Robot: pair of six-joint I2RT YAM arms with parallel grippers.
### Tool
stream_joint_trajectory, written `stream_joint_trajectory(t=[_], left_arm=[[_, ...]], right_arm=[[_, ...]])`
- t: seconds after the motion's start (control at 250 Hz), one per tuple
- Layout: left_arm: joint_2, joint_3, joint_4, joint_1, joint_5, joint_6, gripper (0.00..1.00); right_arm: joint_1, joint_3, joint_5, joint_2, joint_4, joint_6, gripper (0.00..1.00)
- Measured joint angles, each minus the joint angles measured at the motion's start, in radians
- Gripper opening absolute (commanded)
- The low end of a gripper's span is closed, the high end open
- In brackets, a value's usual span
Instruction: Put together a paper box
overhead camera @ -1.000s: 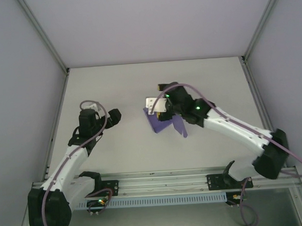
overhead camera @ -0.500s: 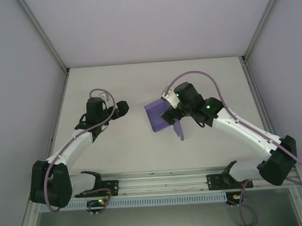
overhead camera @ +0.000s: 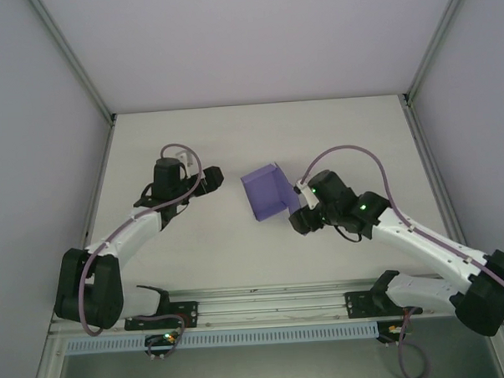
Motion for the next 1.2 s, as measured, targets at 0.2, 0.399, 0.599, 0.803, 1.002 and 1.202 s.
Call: stream_joint_trajectory(t=[0.2, 0.399, 0.599, 0.803, 1.002, 1.202], left_arm=[[-0.013, 0.000, -0.005, 0.000, 0.001, 0.004, 1.00], [-0.107, -0.001, -0.058, 0.002, -0.019, 0.031, 1.00], [-0.206, -0.019, -0.122, 0.016, -0.044, 0.053, 1.00], [-0.274, -0.081, -0.170, 0.034, -0.073, 0.053, 1.00], [-0.303, -0.103, -0.212, 0.041, -0.082, 0.053, 1.00], [-0.299, -0.104, -0.206, 0.041, -0.047, 0.076, 1.00]], right_arm=[[-0.010, 0.084, 0.003, 0.136, 0.055, -0.083, 0.00], [-0.043, 0.389, -0.003, 0.266, -0.133, -0.375, 0.00], [-0.025, 0.814, 0.126, 0.488, -0.512, -0.833, 0.00], [0.015, 1.247, 0.400, 0.839, -0.827, -1.033, 0.00], [0.077, 1.421, 0.595, 1.055, -0.952, -1.048, 0.05], [0.116, 1.463, 0.626, 1.089, -0.989, -1.035, 0.40]])
